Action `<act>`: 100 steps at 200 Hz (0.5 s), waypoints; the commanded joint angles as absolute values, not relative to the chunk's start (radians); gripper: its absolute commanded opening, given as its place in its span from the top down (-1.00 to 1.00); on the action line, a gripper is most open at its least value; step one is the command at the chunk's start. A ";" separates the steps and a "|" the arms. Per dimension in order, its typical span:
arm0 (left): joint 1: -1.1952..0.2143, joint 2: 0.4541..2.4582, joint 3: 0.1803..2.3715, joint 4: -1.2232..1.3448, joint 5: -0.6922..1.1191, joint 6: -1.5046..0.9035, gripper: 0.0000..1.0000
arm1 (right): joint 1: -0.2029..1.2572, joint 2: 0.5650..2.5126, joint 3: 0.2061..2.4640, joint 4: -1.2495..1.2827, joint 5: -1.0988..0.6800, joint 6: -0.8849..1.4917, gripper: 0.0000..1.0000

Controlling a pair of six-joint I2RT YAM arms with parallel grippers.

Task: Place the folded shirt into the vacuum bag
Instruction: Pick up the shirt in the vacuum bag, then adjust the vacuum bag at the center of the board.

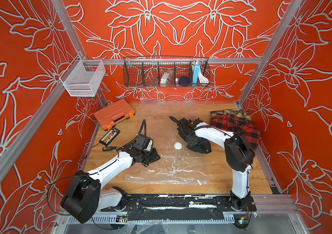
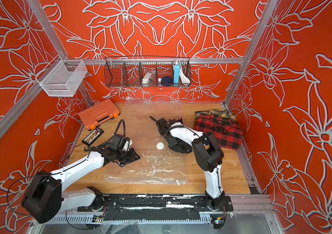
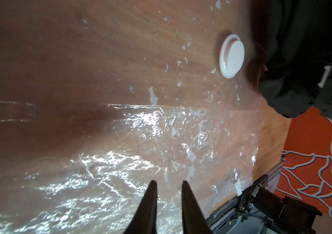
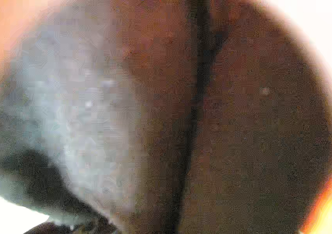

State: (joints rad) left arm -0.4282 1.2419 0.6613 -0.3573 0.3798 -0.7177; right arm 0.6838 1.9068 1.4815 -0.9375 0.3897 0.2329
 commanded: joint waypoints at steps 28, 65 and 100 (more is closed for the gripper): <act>-0.442 1.252 0.660 -0.321 0.374 -0.707 0.54 | 0.811 1.569 1.363 -0.981 0.144 0.386 1.00; -0.448 1.259 0.666 -0.320 0.357 -0.710 0.54 | 0.863 1.480 1.151 -0.851 -0.045 0.567 1.00; -0.460 1.240 0.672 -0.336 0.330 -0.695 0.52 | 0.857 1.586 1.071 -0.808 0.004 0.561 1.00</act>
